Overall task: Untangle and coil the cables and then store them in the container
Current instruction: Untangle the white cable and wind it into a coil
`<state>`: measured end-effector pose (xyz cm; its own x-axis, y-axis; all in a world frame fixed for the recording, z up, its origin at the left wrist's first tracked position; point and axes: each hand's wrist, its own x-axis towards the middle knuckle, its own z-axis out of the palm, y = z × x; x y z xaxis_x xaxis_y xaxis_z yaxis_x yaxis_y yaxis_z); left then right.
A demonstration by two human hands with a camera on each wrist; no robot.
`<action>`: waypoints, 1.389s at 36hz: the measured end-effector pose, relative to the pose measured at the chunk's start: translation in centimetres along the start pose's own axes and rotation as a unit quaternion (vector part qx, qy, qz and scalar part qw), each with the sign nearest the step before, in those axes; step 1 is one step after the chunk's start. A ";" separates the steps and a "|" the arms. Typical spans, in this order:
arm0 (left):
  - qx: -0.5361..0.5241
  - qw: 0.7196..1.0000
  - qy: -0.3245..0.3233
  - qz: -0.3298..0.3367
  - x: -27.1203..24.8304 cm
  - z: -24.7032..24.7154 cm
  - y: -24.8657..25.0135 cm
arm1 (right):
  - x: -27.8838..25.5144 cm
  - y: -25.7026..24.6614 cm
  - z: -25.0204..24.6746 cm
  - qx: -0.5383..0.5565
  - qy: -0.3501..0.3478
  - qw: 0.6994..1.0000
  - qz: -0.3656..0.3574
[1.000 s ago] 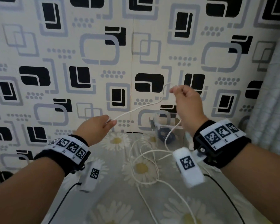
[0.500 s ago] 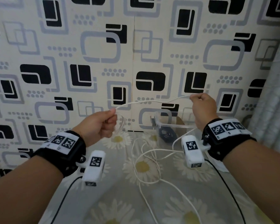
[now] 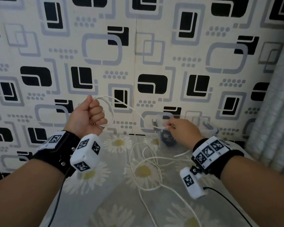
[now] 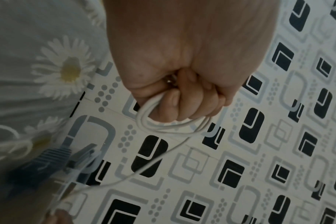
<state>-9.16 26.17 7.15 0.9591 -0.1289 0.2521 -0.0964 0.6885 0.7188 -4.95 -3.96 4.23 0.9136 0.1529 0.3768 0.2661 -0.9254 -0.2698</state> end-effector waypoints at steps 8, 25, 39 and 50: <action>-0.064 0.997 0.026 0.030 0.6 0.8 0.5 | -2.0 -1.9 2.3 -0.111 -0.096 0.978 -0.148; -0.154 0.981 0.078 0.091 1.6 0.4 0.5 | -3.9 -5.8 2.4 -0.180 -0.172 0.890 -0.382; 0.075 0.978 0.131 0.141 2.2 0.5 -0.2 | -4.1 -7.3 1.2 -0.076 0.048 0.836 -0.542; 0.439 0.888 0.053 0.125 0.6 0.9 -2.1 | -3.8 -7.4 -0.5 -0.048 0.134 0.853 -0.502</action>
<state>-8.62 24.00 6.33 0.8936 0.0492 0.4461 -0.4360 -0.1410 0.8888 -10.53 2.12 5.22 0.1335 0.8123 0.5677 0.8355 -0.4003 0.3764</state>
